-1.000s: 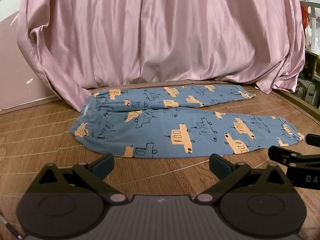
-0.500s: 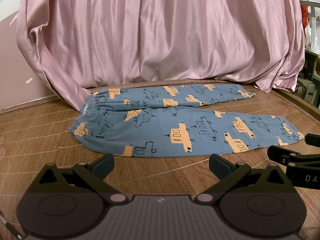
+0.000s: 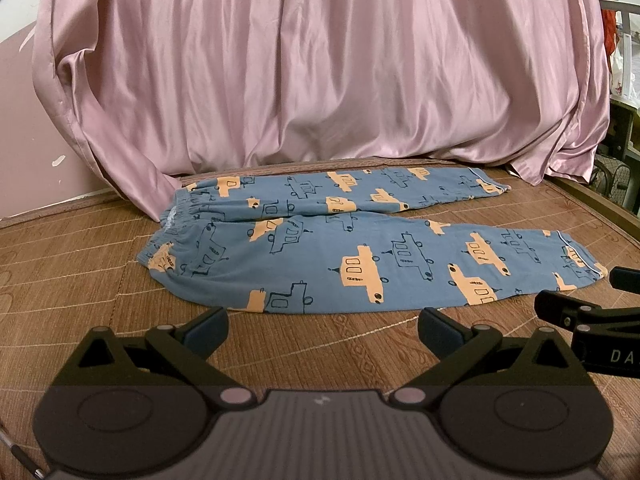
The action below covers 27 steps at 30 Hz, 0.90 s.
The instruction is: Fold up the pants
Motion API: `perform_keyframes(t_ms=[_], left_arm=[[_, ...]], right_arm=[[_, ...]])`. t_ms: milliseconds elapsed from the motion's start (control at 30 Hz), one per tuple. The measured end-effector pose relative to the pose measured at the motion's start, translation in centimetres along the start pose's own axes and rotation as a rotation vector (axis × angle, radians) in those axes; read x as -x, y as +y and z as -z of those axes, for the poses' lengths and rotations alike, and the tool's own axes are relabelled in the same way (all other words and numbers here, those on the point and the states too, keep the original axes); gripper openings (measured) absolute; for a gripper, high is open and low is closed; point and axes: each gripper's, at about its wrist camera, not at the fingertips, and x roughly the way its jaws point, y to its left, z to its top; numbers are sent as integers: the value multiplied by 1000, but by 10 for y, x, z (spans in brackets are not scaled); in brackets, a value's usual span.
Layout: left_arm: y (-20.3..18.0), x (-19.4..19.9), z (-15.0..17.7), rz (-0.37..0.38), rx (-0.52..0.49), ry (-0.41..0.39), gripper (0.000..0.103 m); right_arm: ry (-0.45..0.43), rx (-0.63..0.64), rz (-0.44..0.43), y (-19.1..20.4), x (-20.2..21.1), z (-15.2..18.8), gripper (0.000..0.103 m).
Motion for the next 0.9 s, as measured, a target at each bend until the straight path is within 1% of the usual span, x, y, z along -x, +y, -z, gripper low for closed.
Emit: perform_keyframes(t_ms=[500, 700, 900], left_arm=[[0, 0, 0, 1, 0, 2, 103], [0, -1, 5, -3, 3, 5, 103], [-2, -1, 10, -18, 2, 14, 103]], right_arm=[[0, -1, 0, 0, 0, 1, 102], [0, -1, 0, 0, 0, 1, 102], [-27, 3, -1, 1, -1, 16, 102]])
